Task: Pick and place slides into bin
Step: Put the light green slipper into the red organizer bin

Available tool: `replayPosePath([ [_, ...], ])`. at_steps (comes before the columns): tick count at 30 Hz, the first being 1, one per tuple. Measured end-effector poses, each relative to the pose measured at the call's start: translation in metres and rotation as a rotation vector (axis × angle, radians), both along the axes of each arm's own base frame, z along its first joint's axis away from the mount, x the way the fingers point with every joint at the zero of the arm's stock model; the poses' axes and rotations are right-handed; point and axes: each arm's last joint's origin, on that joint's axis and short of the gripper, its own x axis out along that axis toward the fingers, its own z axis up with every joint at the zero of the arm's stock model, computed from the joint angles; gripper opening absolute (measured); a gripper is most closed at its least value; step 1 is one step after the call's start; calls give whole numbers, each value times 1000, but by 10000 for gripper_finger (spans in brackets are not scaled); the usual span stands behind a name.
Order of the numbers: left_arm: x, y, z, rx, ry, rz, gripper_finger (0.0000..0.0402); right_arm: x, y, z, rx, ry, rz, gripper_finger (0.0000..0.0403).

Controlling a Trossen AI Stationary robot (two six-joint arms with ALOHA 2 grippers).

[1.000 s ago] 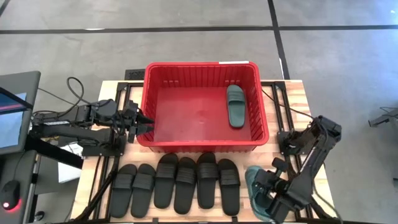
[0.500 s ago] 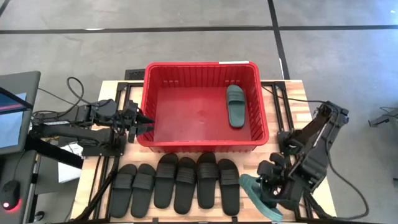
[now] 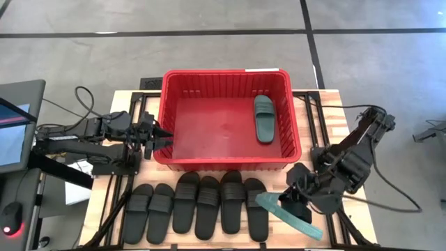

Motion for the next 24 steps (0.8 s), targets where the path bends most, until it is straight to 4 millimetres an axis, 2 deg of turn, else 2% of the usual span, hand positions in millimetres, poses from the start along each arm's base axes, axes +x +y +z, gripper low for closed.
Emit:
replayPosePath([
  [11,0,0,0,4,0,11,183,7,-19,24,7,-187,53,0],
  [24,0,1,1,8,-8,25,183,41,-59,36,-240,-357,64,0],
])
